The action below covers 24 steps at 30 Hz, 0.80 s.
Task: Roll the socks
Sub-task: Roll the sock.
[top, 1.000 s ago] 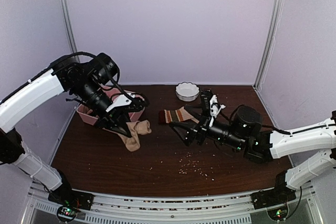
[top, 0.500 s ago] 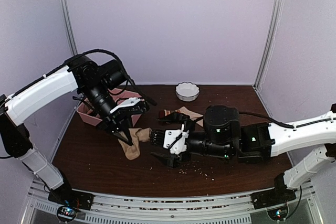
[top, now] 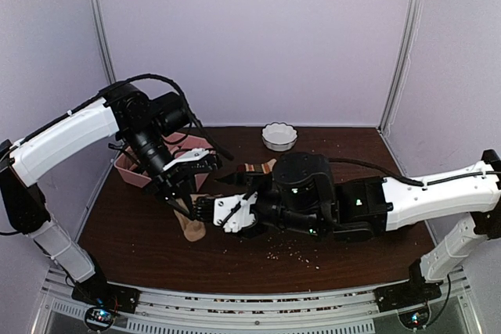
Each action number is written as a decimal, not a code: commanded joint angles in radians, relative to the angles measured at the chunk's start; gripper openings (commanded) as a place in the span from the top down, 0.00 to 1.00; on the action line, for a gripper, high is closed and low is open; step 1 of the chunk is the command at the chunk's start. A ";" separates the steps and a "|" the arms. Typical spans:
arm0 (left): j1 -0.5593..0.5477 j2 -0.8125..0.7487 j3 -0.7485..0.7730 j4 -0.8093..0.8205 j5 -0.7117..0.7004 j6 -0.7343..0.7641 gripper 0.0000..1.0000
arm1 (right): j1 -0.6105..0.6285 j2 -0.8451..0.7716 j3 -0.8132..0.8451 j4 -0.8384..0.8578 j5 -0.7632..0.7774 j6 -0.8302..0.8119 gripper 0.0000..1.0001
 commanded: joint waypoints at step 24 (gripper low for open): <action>-0.009 -0.144 -0.073 0.272 -0.237 -0.094 0.57 | -0.039 0.124 0.070 0.001 0.004 0.493 1.00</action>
